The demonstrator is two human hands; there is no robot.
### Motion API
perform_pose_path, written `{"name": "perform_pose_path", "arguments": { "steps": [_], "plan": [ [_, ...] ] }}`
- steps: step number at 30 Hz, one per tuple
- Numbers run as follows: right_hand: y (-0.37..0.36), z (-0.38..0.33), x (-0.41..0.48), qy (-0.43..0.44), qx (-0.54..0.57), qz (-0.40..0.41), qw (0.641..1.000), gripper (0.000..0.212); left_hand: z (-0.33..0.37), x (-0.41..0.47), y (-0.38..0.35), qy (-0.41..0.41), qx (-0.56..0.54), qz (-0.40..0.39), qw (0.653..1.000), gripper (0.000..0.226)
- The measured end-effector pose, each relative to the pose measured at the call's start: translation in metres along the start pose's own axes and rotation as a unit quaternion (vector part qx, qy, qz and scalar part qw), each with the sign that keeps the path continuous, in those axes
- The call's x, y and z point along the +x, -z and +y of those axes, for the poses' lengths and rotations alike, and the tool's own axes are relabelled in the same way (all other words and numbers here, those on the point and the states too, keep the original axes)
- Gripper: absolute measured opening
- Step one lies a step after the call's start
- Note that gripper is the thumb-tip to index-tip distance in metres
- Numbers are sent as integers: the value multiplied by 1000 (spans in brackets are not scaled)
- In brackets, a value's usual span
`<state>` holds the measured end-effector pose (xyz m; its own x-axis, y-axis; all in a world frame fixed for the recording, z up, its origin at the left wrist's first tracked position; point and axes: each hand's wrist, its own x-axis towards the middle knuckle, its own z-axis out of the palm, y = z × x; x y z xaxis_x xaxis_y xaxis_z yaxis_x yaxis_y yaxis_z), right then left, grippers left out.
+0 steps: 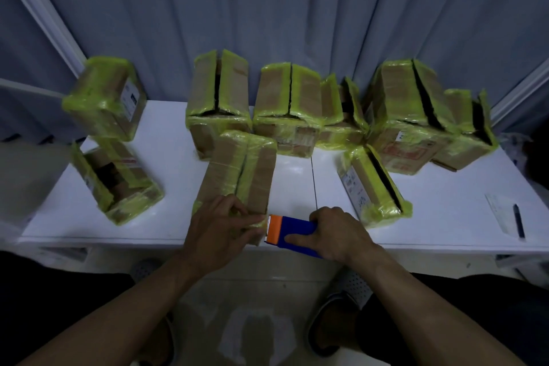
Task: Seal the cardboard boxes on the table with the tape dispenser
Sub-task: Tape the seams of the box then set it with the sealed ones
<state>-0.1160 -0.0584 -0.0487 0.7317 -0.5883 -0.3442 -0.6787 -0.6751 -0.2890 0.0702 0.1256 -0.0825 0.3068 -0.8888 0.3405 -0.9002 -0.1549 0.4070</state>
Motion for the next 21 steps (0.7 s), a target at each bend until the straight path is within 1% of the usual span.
{"name": "perform_pose_path", "arguments": {
  "steps": [6,8,11,14,16,18,21],
  "plan": [
    [-8,-8,4,-6,-11,10,1000,65,2,0,-6,-1,4,17,1000,41],
    [-9,-10,2,-4,-21,22,1000,65,3,2,-8,-3,9,25,1000,39],
    [-12,-15,-2,0,-59,50,997,65,5,4,-10,3,1,37,999,34],
    [-13,-19,-7,13,-113,76,991,62,3,4,-11,15,-15,41,999,35],
    [-12,-21,-11,14,-127,89,988,59,3,4,-10,20,-18,39,999,37],
    [-10,-22,-14,14,-149,95,984,61,6,4,-10,38,-13,41,998,42],
    [-4,-16,-17,-5,-196,88,977,62,14,4,-11,109,-7,57,992,49]
  ]
}}
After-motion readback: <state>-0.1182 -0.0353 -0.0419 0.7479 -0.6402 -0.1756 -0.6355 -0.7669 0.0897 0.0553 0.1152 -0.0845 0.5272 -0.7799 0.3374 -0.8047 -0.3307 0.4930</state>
